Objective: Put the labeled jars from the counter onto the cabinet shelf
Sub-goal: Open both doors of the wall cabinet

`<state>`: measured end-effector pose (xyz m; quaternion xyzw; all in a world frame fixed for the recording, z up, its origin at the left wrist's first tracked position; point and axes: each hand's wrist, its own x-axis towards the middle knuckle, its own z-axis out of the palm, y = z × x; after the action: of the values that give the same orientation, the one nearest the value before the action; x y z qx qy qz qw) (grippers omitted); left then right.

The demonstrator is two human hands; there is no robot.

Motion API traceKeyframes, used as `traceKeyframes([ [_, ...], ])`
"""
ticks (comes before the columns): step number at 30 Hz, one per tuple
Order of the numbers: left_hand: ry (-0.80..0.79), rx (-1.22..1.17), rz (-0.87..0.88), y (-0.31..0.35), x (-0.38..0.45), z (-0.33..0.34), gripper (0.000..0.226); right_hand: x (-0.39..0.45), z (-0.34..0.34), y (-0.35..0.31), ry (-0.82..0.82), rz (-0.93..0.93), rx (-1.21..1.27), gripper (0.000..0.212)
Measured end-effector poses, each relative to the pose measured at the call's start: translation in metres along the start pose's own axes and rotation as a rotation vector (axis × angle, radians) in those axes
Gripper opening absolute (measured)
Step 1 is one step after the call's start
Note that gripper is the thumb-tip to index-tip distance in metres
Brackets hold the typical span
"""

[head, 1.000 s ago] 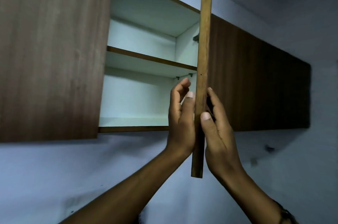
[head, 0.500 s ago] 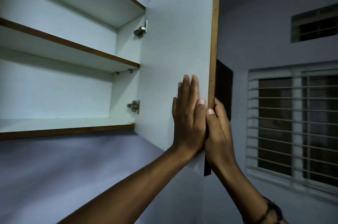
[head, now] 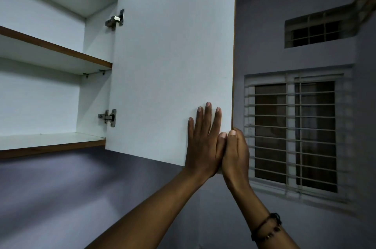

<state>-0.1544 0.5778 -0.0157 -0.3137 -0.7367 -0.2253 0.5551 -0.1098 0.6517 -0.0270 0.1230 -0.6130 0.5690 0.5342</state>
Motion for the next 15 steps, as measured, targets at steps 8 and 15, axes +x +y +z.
traceKeyframes([
  [8,0.003,0.1,0.031,-0.009,0.0,0.019,0.063,-0.004,0.008,0.02,0.122,-0.069,-0.068,0.035],
  [15,-0.071,-0.039,0.069,-0.013,-0.002,-0.013,0.063,-0.007,0.002,0.017,0.061,-0.142,-0.349,0.043],
])
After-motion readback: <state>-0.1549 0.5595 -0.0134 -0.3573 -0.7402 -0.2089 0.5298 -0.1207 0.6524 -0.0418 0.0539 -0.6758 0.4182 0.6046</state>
